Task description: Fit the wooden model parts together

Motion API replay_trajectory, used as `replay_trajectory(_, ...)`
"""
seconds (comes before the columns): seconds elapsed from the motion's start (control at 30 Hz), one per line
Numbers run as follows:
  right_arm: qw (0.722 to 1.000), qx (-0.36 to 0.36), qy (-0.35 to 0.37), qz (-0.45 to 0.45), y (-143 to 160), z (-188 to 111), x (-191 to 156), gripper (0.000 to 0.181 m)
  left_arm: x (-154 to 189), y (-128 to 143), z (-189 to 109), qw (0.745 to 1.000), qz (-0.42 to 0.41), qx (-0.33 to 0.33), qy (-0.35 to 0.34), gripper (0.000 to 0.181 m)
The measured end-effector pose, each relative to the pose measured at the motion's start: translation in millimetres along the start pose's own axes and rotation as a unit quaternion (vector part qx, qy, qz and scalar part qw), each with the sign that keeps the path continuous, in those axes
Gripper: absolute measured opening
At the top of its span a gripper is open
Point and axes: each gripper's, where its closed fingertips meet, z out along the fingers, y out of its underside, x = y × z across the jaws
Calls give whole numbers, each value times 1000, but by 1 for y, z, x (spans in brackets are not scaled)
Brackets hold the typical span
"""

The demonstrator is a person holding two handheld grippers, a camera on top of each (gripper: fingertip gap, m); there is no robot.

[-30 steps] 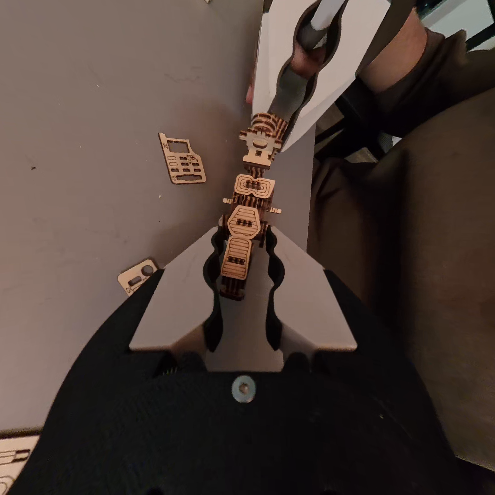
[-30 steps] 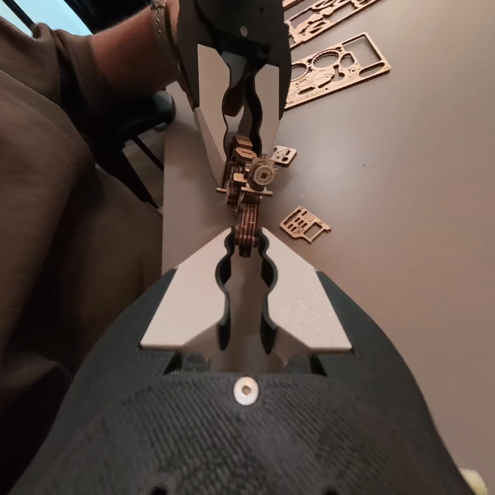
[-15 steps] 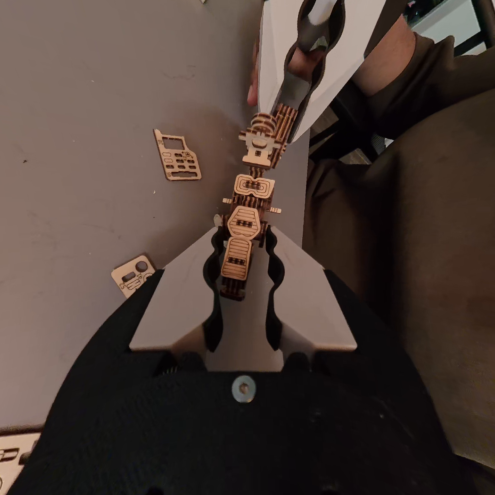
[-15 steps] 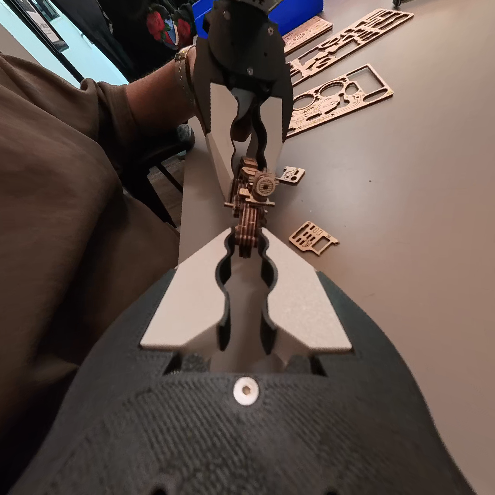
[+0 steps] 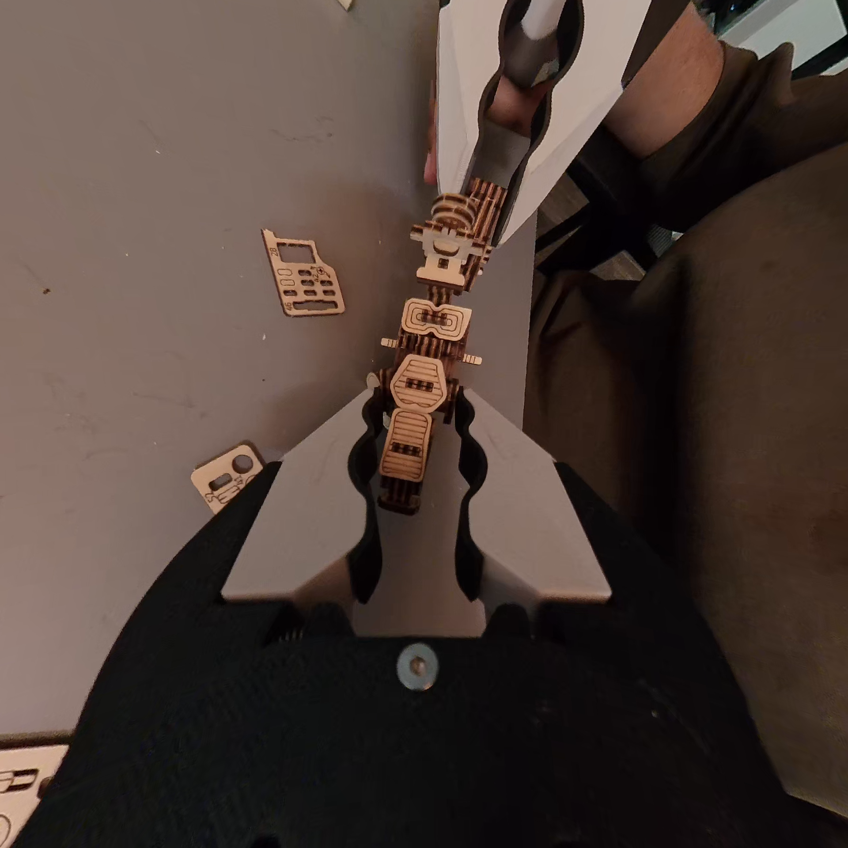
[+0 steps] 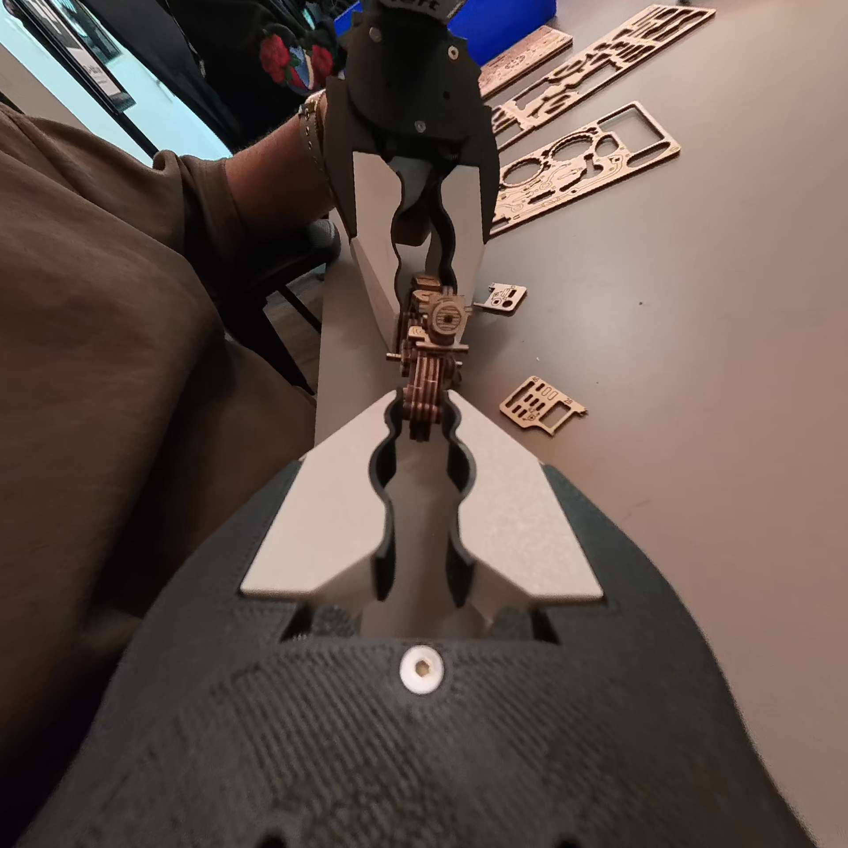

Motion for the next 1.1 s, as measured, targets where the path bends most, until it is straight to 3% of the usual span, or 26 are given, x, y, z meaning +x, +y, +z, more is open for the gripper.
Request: replay_trajectory(1.1,988,107,-41,107,-27,-14,10,14,6,-25,-9,994,-48,80,52,29)
